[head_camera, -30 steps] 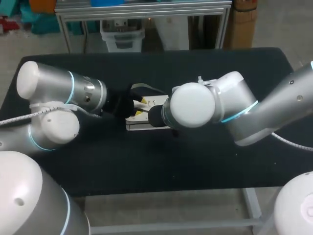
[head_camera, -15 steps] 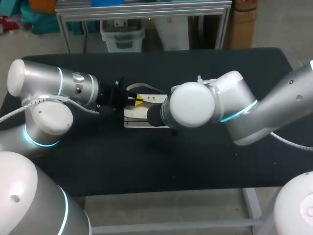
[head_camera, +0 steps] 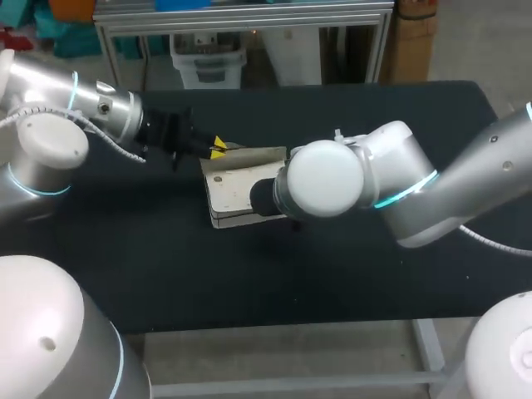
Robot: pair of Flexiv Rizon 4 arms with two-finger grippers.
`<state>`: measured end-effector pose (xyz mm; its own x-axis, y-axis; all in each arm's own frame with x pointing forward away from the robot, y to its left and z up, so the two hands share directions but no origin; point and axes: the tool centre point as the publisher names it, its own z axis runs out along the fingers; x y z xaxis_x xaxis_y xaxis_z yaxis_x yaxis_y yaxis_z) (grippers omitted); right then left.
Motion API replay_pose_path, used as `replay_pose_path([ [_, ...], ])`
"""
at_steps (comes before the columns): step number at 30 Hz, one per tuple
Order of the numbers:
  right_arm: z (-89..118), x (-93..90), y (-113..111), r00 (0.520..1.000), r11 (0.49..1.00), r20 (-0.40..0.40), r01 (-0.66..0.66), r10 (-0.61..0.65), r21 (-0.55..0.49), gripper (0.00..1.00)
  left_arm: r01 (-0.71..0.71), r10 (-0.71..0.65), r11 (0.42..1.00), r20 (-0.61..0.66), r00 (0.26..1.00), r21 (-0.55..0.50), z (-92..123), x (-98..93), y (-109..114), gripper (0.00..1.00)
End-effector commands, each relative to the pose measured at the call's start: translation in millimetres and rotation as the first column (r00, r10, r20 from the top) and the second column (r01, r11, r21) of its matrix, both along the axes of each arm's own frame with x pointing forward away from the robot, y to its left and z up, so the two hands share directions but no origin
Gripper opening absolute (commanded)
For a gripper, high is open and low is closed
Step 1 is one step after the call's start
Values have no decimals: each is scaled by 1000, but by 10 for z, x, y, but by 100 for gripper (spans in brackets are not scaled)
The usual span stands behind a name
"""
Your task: Pick up the bag, open it, inspect its contents, close it, and place it on the opposite side
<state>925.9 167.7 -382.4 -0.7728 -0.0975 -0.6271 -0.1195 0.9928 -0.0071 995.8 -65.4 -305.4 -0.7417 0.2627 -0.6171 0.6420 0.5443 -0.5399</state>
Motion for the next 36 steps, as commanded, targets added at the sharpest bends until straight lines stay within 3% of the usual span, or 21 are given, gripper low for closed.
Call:
replay_pose_path([
  [1, -27, -5, -17, 1000, 1000, 3, 1, -1, 0, 0, 36, -35, 999, -36, 999, 25, -53, 59, -17, 75],
  [3, -27, -5, -17, 1000, 1000, 3, 1, -1, 0, 0, 38, -37, 999, -43, 998, 31, -76, 45, -24, 80],
  [10, -27, -5, -17, 1000, 1000, 3, 1, -1, 0, 0, 28, -28, 999, -21, 999, 38, -47, -119, -11, 77],
  [16, -27, -5, -17, 1000, 1000, 3, 1, -1, 0, 0, -24, 20, 995, 42, 999, 95, -80, -272, -96, 65],
  [20, -27, -5, -17, 1000, 1000, 3, 1, -1, 0, 0, -55, 45, 990, 76, 996, 128, -105, -316, -176, 49],
  [36, -27, -5, -17, 1000, 1000, 3, 1, -1, 0, 0, -114, 102, 964, 65, 993, 239, -352, -70, -400, 44],
])
